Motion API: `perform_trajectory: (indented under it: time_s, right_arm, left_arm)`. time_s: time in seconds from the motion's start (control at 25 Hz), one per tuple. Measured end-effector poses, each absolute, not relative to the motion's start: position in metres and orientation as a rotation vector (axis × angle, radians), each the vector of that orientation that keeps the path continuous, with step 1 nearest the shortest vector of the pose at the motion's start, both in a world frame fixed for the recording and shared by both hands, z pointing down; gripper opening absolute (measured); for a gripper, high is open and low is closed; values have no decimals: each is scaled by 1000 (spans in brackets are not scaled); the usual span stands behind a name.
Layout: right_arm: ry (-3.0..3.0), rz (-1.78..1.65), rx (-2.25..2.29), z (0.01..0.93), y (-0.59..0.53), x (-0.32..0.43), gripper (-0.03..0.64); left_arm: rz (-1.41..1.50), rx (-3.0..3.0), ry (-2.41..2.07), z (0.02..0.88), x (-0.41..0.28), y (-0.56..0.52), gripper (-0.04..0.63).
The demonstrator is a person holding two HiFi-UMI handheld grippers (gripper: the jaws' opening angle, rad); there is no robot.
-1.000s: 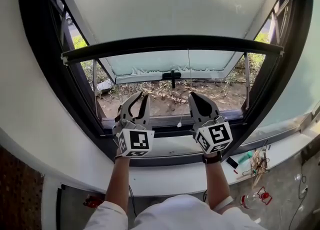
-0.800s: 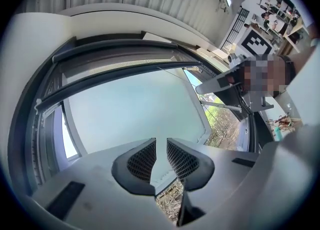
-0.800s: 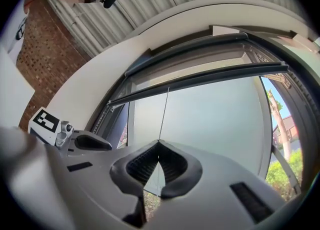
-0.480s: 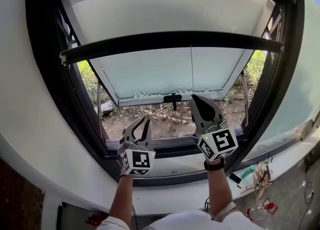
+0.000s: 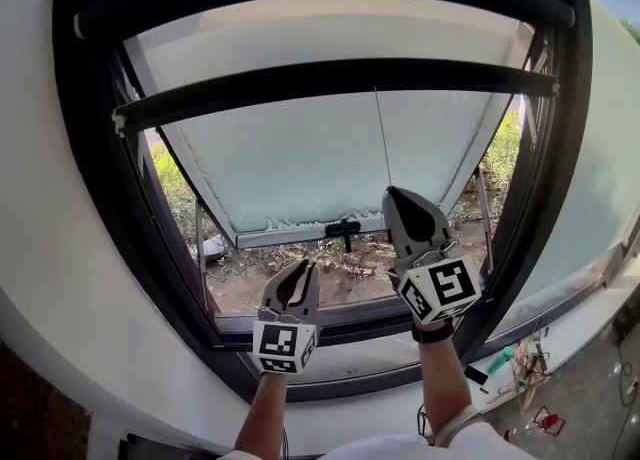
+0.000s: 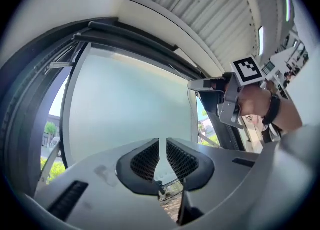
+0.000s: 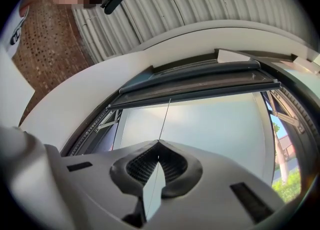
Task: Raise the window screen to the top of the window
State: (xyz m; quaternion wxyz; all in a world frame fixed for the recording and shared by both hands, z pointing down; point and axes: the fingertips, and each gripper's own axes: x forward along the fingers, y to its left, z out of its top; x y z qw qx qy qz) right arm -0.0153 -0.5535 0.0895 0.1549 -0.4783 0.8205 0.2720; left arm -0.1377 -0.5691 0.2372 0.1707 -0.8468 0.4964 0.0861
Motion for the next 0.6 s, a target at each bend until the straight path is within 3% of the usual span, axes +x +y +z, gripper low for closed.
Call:
perform_trajectory:
  time_s: [0.6]
  right_arm:
    - [2206, 890, -1325, 33, -551, -16, 3]
  left_arm:
    - [412, -2333, 1299, 177, -130, -551, 2]
